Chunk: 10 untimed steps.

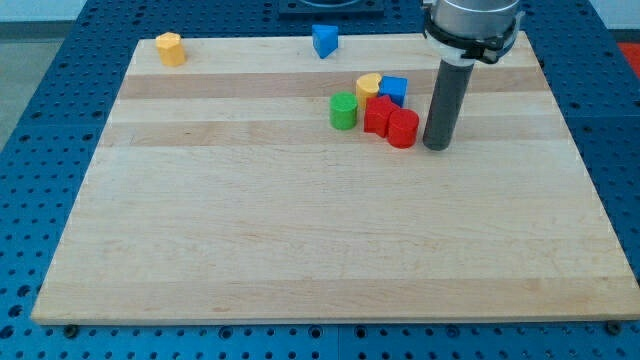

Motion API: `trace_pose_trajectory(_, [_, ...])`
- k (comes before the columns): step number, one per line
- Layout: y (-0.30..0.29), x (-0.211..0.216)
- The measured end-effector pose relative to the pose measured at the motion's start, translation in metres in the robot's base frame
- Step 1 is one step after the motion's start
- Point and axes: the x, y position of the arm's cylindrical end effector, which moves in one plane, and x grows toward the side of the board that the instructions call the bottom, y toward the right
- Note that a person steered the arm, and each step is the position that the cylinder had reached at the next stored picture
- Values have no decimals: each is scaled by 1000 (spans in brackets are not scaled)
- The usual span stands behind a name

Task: Push the red circle to the left center

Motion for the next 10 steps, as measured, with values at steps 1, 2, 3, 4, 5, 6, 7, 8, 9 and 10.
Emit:
trace_pose_trajectory(1, [53, -8])
trace_pose_trajectory(2, [43, -31])
trace_pose_trajectory(3, [-1, -22])
trace_pose_trajectory(4, [-40, -20])
trace_pose_trajectory(5, [-84, -20])
trace_pose_trajectory(6, [-106, 8])
trace_pose_trajectory(7, [-94, 31])
trace_pose_trajectory(8, [-92, 38])
trace_pose_trajectory(9, [-126, 38])
trace_pose_trajectory(10, [-169, 38])
